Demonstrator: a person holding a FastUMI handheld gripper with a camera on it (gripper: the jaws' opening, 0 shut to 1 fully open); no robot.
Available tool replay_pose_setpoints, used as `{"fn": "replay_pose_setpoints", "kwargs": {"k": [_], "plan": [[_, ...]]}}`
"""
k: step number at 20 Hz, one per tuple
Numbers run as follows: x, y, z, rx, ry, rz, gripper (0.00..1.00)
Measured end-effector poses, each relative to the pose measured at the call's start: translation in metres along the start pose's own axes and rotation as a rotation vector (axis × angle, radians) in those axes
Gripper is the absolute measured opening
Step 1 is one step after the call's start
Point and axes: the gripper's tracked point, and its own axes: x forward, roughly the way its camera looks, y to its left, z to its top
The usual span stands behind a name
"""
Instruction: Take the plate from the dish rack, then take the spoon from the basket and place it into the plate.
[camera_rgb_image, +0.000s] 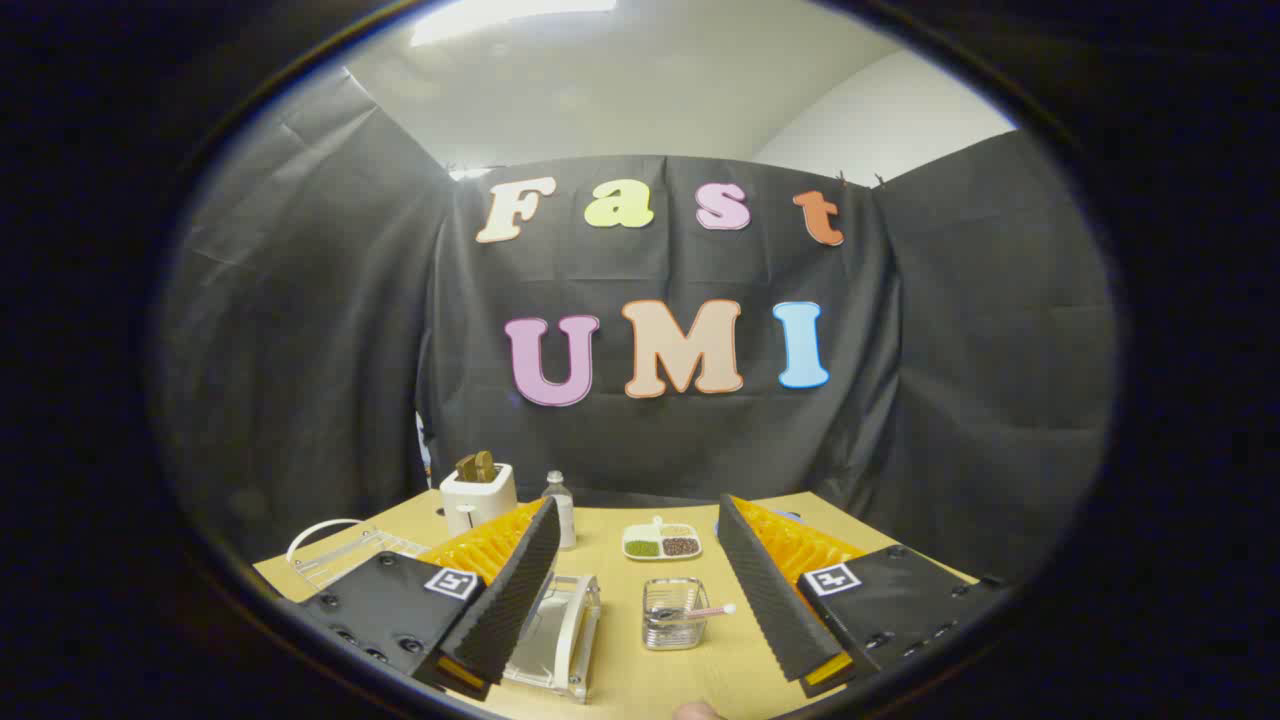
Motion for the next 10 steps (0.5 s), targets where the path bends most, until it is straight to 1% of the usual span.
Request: {"fn": "replay_pose_setpoints", "kwargs": {"k": [10], "plan": [[0.0071, 0.0058, -0.0019, -0.007, 0.01, 0.009, 1.0]]}}
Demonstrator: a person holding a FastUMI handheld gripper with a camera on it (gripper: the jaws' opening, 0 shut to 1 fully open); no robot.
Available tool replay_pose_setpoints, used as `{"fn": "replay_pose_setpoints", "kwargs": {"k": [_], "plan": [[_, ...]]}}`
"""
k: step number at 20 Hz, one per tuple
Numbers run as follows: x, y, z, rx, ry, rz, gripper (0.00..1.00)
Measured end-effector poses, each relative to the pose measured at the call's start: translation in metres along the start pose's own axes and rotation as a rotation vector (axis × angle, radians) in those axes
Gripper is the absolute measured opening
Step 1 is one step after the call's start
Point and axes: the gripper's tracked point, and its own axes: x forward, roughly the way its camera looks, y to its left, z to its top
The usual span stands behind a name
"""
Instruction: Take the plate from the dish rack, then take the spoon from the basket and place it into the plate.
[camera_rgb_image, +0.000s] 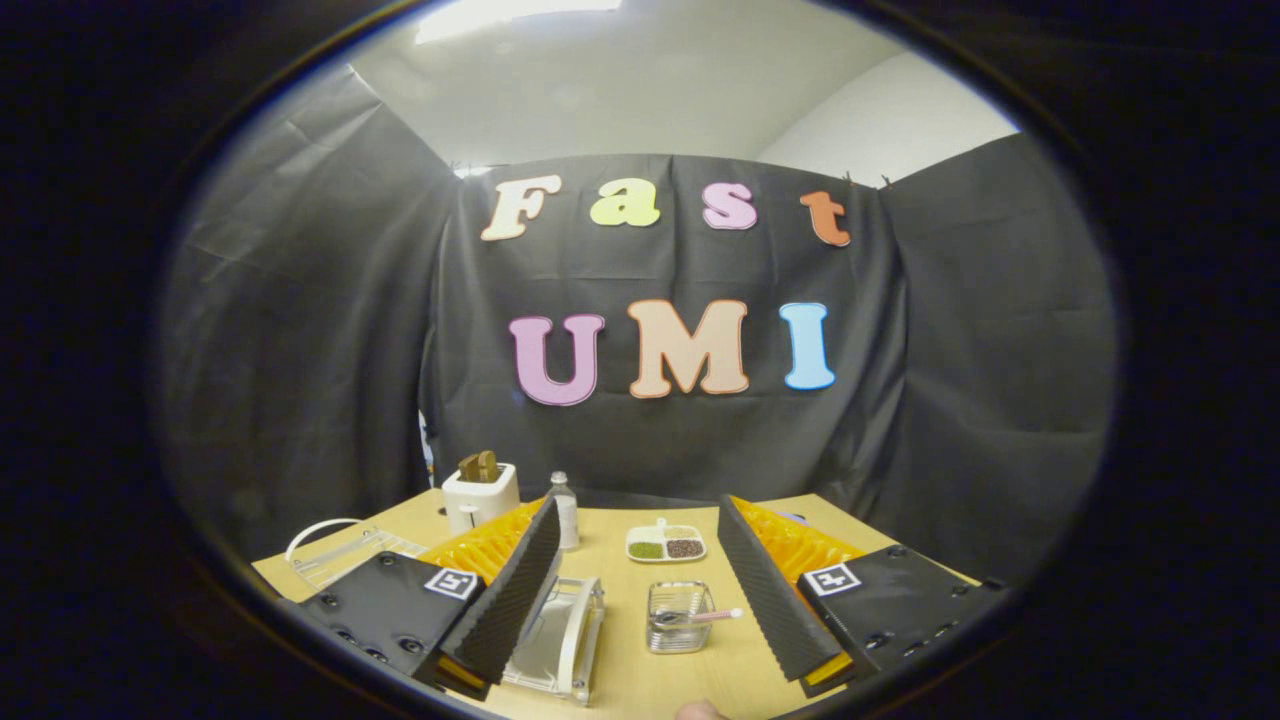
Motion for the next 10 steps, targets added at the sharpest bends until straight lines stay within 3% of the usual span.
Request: {"fn": "replay_pose_setpoints", "kwargs": {"k": [10], "plan": [[0.0022, -0.0032, 0.0041, -0.048, -0.004, -0.046, 1.0]]}}
